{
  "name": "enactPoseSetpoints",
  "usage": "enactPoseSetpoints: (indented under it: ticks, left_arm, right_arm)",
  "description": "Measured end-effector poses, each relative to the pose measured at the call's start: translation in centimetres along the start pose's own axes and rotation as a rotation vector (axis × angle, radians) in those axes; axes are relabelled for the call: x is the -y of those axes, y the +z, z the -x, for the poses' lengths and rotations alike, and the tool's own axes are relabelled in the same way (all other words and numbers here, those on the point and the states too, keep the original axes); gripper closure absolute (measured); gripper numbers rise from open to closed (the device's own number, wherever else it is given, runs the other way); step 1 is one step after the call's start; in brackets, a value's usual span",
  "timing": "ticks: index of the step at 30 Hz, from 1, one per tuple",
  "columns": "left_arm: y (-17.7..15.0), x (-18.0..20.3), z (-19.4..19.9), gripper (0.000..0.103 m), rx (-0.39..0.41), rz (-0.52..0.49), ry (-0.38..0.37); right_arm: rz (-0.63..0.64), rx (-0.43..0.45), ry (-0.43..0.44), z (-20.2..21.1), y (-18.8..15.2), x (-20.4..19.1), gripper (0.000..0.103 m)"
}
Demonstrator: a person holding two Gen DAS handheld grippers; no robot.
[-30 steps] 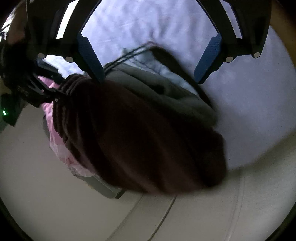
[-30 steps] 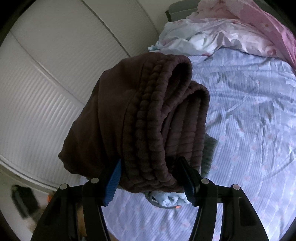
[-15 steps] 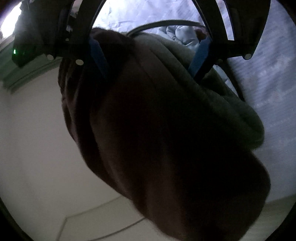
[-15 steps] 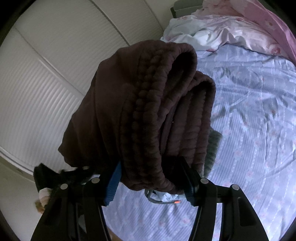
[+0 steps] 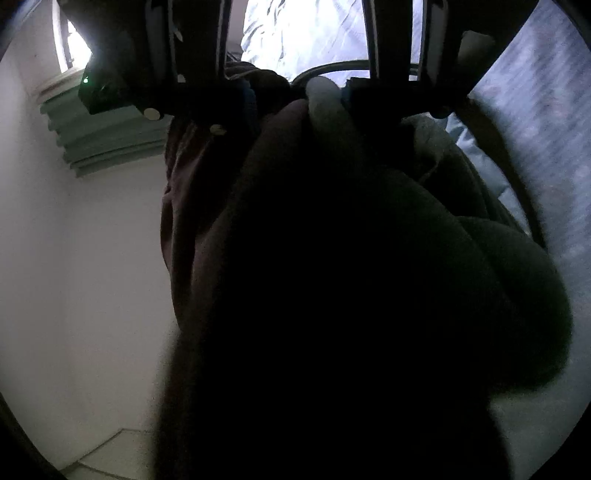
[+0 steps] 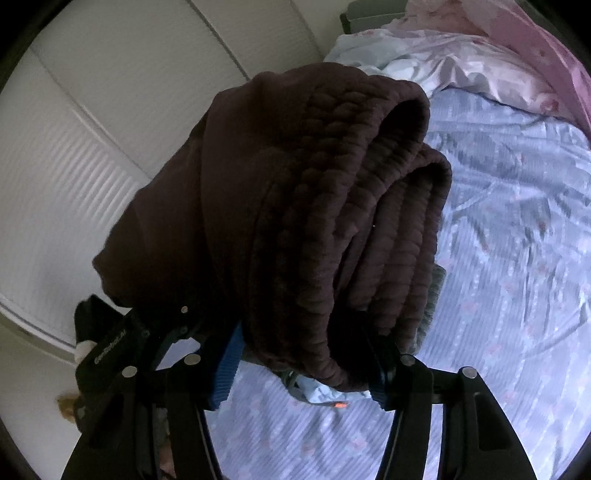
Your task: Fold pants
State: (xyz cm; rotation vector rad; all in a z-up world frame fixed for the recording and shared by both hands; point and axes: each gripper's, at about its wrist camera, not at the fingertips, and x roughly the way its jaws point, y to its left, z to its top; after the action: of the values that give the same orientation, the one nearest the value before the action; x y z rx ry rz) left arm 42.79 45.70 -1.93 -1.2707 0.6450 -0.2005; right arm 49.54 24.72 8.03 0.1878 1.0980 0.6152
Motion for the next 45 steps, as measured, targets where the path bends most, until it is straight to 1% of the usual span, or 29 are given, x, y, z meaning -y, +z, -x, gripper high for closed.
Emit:
enactPoseSetpoints:
  ticks: [2, 3, 5, 8, 9, 10, 11, 12, 13, 15, 18, 21, 23, 24, 25, 27, 28, 29, 31, 33, 35, 36, 37, 38, 39, 40, 41, 43, 45]
  left_arm:
    - [0.2, 0.2, 1.7, 0.072, 0.01, -0.022, 0.013]
    - [0.1, 0.5, 3.2, 0.072, 0.016, -0.058, 0.034]
    - [0.1, 0.4, 5.4, 0.072, 0.026, -0.069, 0.036]
    - [0.9, -1.7, 6.9, 0.072, 0.003, -0.024, 0.015]
    - [1.2, -2.1, 6.8, 0.071, -0.009, -0.024, 0.029]
    - [1.3, -2.3, 6.4, 0.071, -0.016, -0.046, 0.058]
    - [1.3, -2.5, 6.0, 0.071, -0.021, -0.063, 0.067]
    - [1.4, -2.8, 5.6, 0.07, -0.029, -0.059, 0.055]
    - [1.5, -3.4, 5.1, 0.069, -0.048, -0.019, 0.029]
    - [1.6, -3.1, 4.5, 0.068, -0.063, -0.028, 0.025]
    - [1.3, -1.8, 4.5, 0.068, -0.059, -0.071, 0.051]
    - [0.9, -1.1, 3.9, 0.068, -0.052, -0.064, 0.059]
    - [0.8, -0.8, 3.8, 0.067, -0.039, -0.067, 0.08]
    - [0.9, -0.9, 3.8, 0.067, -0.033, -0.071, 0.089]
    - [0.8, -0.6, 3.9, 0.067, -0.027, -0.083, 0.103]
    - [0.2, 0.3, 3.7, 0.066, -0.015, -0.116, 0.145]
    - [0.0, 0.6, 3.7, 0.066, -0.011, -0.125, 0.157]
    - [-0.1, 0.7, 3.6, 0.066, -0.009, -0.122, 0.158]
    - [-0.3, 0.9, 3.5, 0.066, -0.004, -0.131, 0.166]
    - [-0.5, 1.3, 3.6, 0.066, 0.008, -0.171, 0.194]
    - [0.0, 1.5, 4.4, 0.066, 0.012, -0.192, 0.211]
    - [0.0, 1.5, 4.6, 0.066, 0.012, -0.196, 0.217]
    - [0.2, 1.2, 5.3, 0.067, 0.011, -0.202, 0.226]
    - [0.2, 1.2, 5.7, 0.068, 0.007, -0.223, 0.236]
    - [-0.2, 1.4, 5.5, 0.07, 0.007, -0.244, 0.241]
    - [-0.4, 1.7, 5.6, 0.073, 0.006, -0.276, 0.259]
    - [-0.6, 1.9, 5.8, 0.074, 0.005, -0.31, 0.271]
    - [-1.0, 2.1, 5.9, 0.074, 0.01, -0.338, 0.284]
    - [-0.7, 1.6, 5.8, 0.078, 0.015, -0.309, 0.298]
  right_arm:
    - [0.009, -0.006, 0.025, 0.3, -0.2, -1.0, 0.046]
    - [0.024, -0.016, 0.042, 0.5, -0.5, -2.0, 0.047]
    - [0.055, -0.027, 0.076, 1.0, -1.1, -3.8, 0.048]
    - [0.093, -0.047, 0.13, 1.6, -2.1, -6.4, 0.051]
    - [0.101, -0.058, 0.131, 1.4, -2.5, -7.2, 0.051]
    - [0.1, -0.074, 0.138, 0.9, -2.7, -7.5, 0.051]
    - [0.089, -0.092, 0.143, 0.1, -2.9, -7.5, 0.051]
    - [0.078, -0.1, 0.136, -0.5, -3.0, -7.4, 0.051]
    - [0.063, -0.097, 0.127, -1.0, -3.1, -7.1, 0.051]
    - [0.036, -0.1, 0.104, -1.7, -3.0, -6.4, 0.051]
    - [-0.01, -0.096, 0.113, -1.1, -2.6, -5.2, 0.051]
    - [-0.003, -0.056, 0.116, 1.0, -2.2, -5.0, 0.049]
    - [0.026, 0.0, 0.106, 2.9, -2.2, -5.2, 0.042]
    - [0.035, 0.043, 0.098, 4.1, -2.3, -5.1, 0.03]
    - [0.038, 0.114, 0.088, 5.8, -2.4, -4.9, 0.02]
    - [0.008, 0.226, 0.057, 8.3, -2.4, -4.1, 0.01]
    - [-0.007, 0.265, 0.025, 9.0, -2.2, -3.4, 0.009]
    - [0.001, 0.276, 0.013, 9.2, -1.8, -3.1, 0.009]
    - [0.053, 0.258, 0.05, 8.7, -0.9, -4.1, 0.009]
    - [0.096, 0.252, 0.089, 8.4, 0.0, -4.5, 0.009]
    - [0.079, 0.225, 0.074, 6.9, 1.5, -4.6, 0.01]
    - [0.049, 0.19, 0.086, 6.0, 2.3, -3.9, 0.015]
    - [0.005, 0.135, 0.107, 4.6, 3.1, -3.1, 0.047]
    - [-0.011, 0.079, 0.113, 3.5, 3.4, -2.5, 0.062]
    - [-0.041, 0.039, 0.121, 2.6, 3.7, -1.5, 0.066]
    - [-0.066, 0.039, 0.142, 2.7, 4.1, -0.7, 0.073]
    - [-0.049, 0.054, 0.126, 3.0, 4.4, -0.5, 0.078]
    - [0.011, 0.101, 0.04, 3.6, 4.9, -0.9, 0.08]
    - [0.009, 0.111, 0.007, 3.0, 5.0, -0.5, 0.08]
